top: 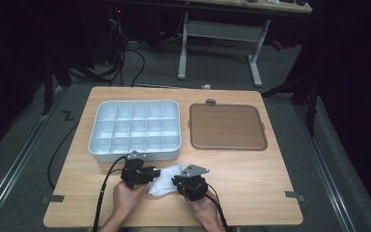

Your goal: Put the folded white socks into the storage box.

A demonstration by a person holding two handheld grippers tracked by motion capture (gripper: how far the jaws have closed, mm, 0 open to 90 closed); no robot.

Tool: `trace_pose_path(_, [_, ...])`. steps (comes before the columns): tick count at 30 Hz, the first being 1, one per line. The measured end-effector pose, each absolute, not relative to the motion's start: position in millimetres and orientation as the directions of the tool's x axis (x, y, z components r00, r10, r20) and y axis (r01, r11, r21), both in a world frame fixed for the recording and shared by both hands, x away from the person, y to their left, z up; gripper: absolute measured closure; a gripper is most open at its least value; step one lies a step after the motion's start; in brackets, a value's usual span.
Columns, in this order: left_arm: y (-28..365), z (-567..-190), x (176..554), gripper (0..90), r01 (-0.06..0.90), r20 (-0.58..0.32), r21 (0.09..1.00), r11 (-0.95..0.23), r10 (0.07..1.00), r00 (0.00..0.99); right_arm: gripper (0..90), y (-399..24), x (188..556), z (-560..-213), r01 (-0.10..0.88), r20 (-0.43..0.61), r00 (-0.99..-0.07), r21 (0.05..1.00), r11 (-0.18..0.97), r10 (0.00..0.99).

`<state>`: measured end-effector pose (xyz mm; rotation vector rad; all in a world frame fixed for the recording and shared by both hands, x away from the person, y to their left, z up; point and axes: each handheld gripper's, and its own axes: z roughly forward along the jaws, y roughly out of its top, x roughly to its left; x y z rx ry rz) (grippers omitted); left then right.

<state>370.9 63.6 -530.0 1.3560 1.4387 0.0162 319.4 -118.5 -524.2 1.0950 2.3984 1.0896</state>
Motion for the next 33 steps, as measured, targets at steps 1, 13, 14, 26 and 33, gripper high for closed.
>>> trace_pose_path(1, [63.1, -530.0, 370.6, 69.1, 0.689, -0.660, 0.639, 0.343, 0.705, 0.261, 81.8, -118.4, 319.0, -525.0, 0.522, 0.047, -0.670, 0.739, 0.426, 0.741])
trace_pose_path(13, [68.9, -528.1, 368.4, 79.6, 0.709, -0.692, 0.609, 0.356, 0.675, 0.256, 81.9, -115.9, 315.7, -527.7, 0.498, 0.011, -0.670, 0.748, 0.438, 0.743])
trace_pose_path(14, [69.2, -527.9, 368.3, 80.6, 0.708, -0.692, 0.610, 0.356, 0.674, 0.257, 81.9, -115.7, 315.0, -527.8, 0.502, 0.014, -0.666, 0.747, 0.435, 0.745])
trace_pose_path(26, [74.8, -514.2, 361.6, 84.6, 0.707, -0.722, 0.601, 0.373, 0.633, 0.280, 82.0, -115.6, 309.8, -529.2, 0.483, -0.006, -0.672, 0.754, 0.445, 0.741])
trace_pose_path(33, [74.0, -503.9, 356.8, 85.0, 0.697, -0.729, 0.608, 0.380, 0.614, 0.302, 82.5, -114.5, 308.5, -528.5, 0.483, -0.001, -0.682, 0.750, 0.452, 0.731])
